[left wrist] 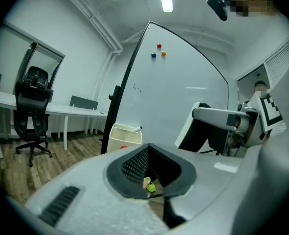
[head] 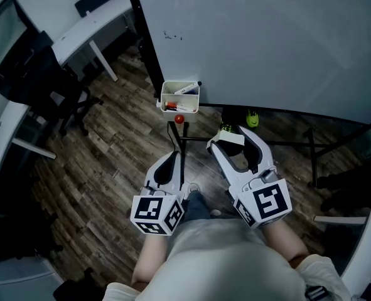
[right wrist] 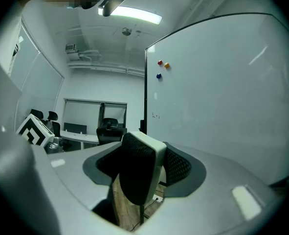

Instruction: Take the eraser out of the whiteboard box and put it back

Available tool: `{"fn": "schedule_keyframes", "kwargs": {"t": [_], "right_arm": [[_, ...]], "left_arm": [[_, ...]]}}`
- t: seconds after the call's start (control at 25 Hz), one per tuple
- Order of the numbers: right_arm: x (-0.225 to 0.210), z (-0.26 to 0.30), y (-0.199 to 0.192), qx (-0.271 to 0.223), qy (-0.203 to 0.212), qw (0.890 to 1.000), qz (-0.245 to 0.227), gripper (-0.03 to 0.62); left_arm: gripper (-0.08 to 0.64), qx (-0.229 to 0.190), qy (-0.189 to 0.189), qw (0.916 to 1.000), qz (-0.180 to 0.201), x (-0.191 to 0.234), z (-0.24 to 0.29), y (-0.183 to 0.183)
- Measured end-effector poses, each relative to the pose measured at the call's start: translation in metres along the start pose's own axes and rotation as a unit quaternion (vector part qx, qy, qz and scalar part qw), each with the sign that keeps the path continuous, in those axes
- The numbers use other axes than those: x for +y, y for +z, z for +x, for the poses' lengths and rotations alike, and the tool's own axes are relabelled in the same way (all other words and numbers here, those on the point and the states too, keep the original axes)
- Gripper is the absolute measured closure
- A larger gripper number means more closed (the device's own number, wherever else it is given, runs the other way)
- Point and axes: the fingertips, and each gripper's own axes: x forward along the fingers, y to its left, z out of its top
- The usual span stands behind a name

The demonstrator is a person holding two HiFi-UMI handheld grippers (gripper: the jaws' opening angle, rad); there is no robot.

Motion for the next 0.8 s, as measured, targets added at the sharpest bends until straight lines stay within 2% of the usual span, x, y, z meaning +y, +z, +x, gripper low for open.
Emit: {"fn": "schedule_keyframes", "kwargs": {"t": [0.8], "right_arm": [[0.007, -0.024, 0.001, -0.007, 0.010, 1.000, 0.008, 0.343]], "left_arm": [[0.558, -0.014, 0.002, 0.9999, 0.004, -0.017, -0.018, -0.002]]}}
